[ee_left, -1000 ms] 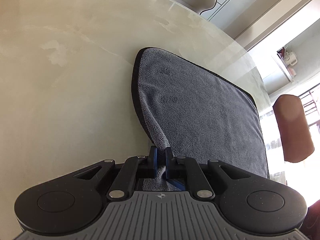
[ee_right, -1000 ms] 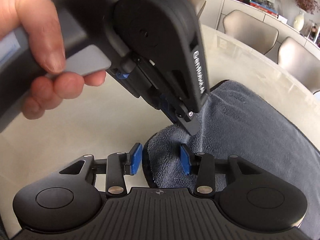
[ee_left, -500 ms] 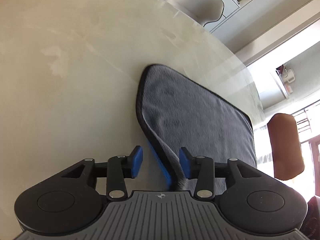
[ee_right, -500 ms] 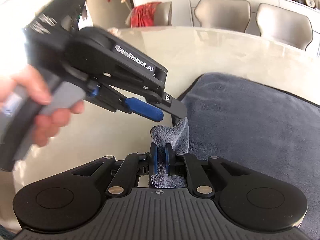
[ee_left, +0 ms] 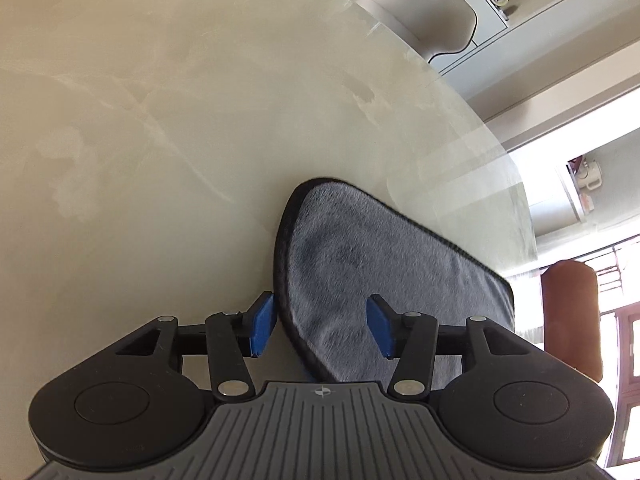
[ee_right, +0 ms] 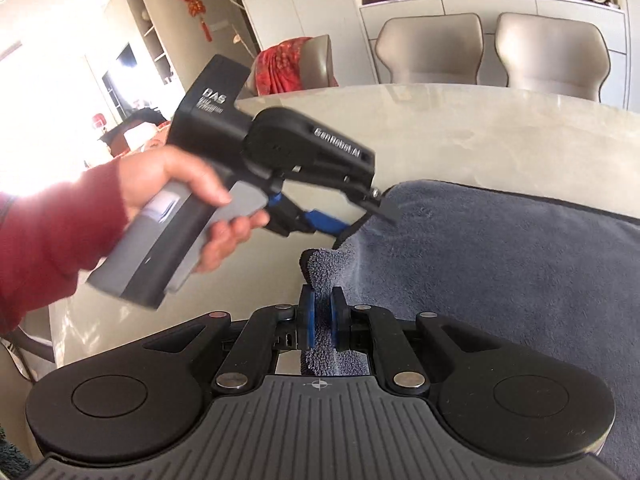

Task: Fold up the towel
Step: 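Lift the pinched towel edge with both tools and fold it over the towel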

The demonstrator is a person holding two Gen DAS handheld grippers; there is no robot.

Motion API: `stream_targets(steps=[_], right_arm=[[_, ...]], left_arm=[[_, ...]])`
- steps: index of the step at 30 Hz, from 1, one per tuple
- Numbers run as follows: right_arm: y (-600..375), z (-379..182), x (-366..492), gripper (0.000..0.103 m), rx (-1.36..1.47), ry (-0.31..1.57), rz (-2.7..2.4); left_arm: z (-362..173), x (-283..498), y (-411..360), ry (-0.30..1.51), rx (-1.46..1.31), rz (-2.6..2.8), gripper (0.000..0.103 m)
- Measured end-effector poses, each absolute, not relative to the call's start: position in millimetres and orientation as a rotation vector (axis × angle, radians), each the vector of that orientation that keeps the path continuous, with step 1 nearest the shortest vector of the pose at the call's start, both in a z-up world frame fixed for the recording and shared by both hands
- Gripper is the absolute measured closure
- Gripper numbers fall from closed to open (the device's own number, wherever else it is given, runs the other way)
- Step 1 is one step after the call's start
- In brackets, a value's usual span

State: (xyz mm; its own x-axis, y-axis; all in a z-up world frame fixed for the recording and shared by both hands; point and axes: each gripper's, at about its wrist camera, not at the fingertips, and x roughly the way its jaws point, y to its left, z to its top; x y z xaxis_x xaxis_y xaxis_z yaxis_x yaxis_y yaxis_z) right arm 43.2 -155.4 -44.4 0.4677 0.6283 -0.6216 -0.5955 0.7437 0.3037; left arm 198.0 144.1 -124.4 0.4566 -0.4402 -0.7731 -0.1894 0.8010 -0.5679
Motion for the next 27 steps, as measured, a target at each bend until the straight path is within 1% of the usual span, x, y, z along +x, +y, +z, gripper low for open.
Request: stream_targets(steps=[1,2,3,10,15,22,27], right_arm=[[-157.1,-45.3,43.7,0.095,0.052,0.785,0.746],[-158.9,-46.4,43.2,0.095,0.058,0.789,0.74],[-161.2,-47.3,40.9,0.095,0.064,0.791,0.733],[-167.8,-54.2,67.5,0.095,0.118,0.792,0.685],[-187.7,-50.0,63.8,0.095,0.182,0.772,0.633],[-227.7,-49.2,62.4,0.095,0.256,0.758,0.534],[-259.6,-52.7,58.8,0.095,0.307,0.755,0.465]], left_arm=[[-125.2,201.8,142.6,1.104,-0.651,-0.165,0.066],[-126.4,204.6,140.7,1.105,-0.641,-0.161,0.082],[-127.6,207.5,137.7,1.107,-0.623,-0.159,0.094],[-118.6,211.2,123.2,1.076,-0.58,-0.194,0.096],[-96.2,212.1,101.6,1.03,-0.529,-0.269,0.096],[-69.0,214.0,43.4,0.989,-0.418,-0.39,0.096],[-62.6,226.5,-5.6,0.988,-0.367,-0.448,0.096]])
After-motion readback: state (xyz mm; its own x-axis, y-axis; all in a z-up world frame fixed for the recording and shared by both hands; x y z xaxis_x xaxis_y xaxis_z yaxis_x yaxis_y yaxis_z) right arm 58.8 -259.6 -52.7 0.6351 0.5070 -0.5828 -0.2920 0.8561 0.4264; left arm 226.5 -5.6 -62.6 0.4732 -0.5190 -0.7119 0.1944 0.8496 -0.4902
